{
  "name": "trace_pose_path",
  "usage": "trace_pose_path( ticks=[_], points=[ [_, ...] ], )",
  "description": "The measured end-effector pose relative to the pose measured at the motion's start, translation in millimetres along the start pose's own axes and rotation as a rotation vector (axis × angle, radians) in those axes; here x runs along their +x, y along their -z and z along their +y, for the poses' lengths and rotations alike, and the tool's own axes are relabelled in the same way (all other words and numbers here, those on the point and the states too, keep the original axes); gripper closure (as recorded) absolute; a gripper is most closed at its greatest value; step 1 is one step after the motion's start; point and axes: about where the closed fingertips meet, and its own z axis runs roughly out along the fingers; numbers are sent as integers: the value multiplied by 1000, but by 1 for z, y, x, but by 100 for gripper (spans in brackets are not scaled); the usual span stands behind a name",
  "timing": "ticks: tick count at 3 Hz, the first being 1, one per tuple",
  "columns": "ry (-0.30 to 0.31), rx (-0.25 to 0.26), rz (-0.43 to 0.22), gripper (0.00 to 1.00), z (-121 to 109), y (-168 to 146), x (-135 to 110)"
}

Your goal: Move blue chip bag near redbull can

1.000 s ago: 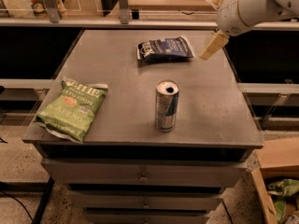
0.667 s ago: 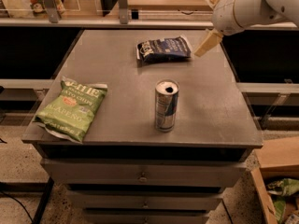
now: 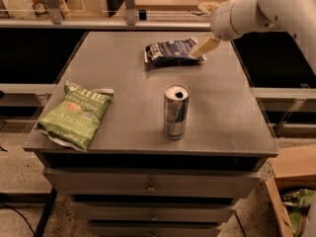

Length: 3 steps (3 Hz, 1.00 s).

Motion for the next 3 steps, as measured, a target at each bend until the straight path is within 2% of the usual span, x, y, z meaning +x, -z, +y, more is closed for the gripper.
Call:
trace_pose_path(
  ticks=[1,2,3],
  points=[
    [-14,-21,-6,29,5,-22,2],
    [-29,-39,-13,24,10,-36,5],
    [-33,-53,-12,24,15,-43,10]
  ],
)
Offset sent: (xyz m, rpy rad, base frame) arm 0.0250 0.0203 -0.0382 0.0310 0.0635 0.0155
